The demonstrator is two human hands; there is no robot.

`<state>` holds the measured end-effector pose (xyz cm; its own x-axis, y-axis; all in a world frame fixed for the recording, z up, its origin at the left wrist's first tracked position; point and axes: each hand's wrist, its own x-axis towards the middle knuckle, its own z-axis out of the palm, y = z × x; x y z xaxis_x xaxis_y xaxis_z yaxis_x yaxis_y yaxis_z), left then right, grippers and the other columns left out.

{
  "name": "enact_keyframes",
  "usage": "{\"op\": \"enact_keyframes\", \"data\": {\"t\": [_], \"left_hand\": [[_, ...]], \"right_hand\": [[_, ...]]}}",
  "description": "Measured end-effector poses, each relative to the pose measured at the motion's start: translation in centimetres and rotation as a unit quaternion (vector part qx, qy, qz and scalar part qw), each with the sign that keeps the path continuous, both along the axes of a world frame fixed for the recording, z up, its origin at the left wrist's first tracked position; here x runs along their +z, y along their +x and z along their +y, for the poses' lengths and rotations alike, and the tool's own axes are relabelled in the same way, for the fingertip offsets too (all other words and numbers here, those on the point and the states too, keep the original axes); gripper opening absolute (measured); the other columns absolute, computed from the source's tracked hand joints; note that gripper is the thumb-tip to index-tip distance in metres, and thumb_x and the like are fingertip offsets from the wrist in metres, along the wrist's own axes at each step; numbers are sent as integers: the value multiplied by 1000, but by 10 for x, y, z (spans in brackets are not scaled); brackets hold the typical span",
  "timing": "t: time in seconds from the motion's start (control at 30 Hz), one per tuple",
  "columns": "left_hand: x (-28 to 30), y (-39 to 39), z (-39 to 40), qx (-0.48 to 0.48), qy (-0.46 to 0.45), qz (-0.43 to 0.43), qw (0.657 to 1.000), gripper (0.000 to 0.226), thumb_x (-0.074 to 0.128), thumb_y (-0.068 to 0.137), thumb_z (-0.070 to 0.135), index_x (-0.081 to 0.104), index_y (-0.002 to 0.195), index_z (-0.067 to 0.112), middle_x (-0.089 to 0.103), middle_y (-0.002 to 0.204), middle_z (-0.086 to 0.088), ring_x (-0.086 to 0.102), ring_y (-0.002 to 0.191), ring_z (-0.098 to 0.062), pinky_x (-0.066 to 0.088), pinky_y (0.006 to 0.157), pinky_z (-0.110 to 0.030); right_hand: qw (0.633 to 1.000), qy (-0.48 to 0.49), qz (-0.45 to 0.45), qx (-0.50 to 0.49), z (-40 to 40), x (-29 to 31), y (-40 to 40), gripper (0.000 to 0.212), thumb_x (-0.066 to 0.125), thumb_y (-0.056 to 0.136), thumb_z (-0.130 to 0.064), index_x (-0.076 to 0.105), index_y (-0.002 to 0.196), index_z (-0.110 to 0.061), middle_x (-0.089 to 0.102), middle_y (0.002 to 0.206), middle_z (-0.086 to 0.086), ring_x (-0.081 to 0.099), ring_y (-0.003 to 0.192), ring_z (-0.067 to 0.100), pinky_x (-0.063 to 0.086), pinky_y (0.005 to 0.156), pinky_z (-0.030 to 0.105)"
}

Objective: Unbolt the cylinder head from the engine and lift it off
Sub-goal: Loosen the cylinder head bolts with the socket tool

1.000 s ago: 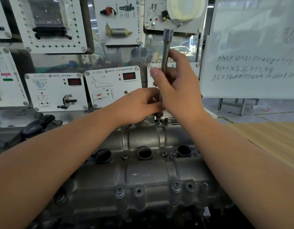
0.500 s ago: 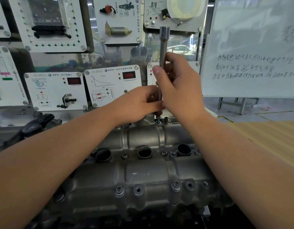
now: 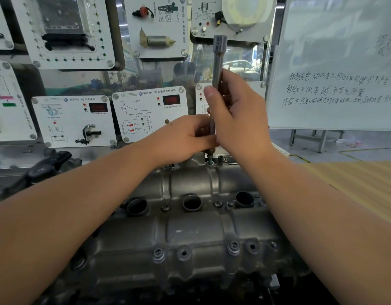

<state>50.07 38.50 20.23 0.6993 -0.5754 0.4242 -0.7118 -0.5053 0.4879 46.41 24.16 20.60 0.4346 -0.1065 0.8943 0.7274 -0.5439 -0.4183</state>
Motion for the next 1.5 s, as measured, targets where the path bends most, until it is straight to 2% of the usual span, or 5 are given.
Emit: {"op": "enact_keyframes", "data": {"t": [0.57, 0.77, 1.0, 1.23, 1.5], "left_hand": [[-2, 0, 1, -6, -28, 28, 999, 21, 60, 102, 30, 68, 116, 18, 76, 84, 12, 63, 59, 3, 48, 56, -22], [1, -1, 0, 3, -15, 10, 1000, 28, 65, 98, 32, 66, 117, 11, 77, 95, 1, 69, 75, -6, 54, 75, -37], [-1, -1, 0, 0, -12, 19, 1000, 21, 57, 102, 35, 66, 116, 21, 76, 88, 10, 66, 67, -8, 54, 64, -38], [2, -2, 0, 17, 9, -3, 1000, 24, 61, 100, 35, 66, 113, 16, 74, 86, 16, 68, 76, -3, 56, 78, -37], [-1, 1, 0, 2, 9, -5, 1000, 20, 61, 100, 40, 66, 111, 24, 74, 85, 14, 66, 67, -6, 55, 67, -28]], "right_hand": [[1000, -18, -8, -3, -3, 0, 2, 25, 49, 102, -20, 60, 97, 1, 64, 78, 13, 60, 74, 28, 49, 68, 44], [999, 17, 20, 26, -1, -1, 1, 49, 51, 103, -22, 42, 151, -16, 71, 87, -11, 67, 77, 6, 53, 72, 18], [1000, -7, -13, -15, -3, 1, 3, 14, 54, 101, -19, 61, 100, -7, 58, 76, -2, 51, 66, 9, 41, 63, 24], [999, 11, 41, 35, -1, -1, 3, 55, 46, 105, -22, 28, 158, -20, 72, 92, -12, 70, 83, 6, 56, 75, 24], [1000, -4, -12, 7, -2, 0, 2, 16, 54, 101, -19, 64, 109, -9, 68, 81, -3, 63, 75, 12, 52, 70, 32]]}}
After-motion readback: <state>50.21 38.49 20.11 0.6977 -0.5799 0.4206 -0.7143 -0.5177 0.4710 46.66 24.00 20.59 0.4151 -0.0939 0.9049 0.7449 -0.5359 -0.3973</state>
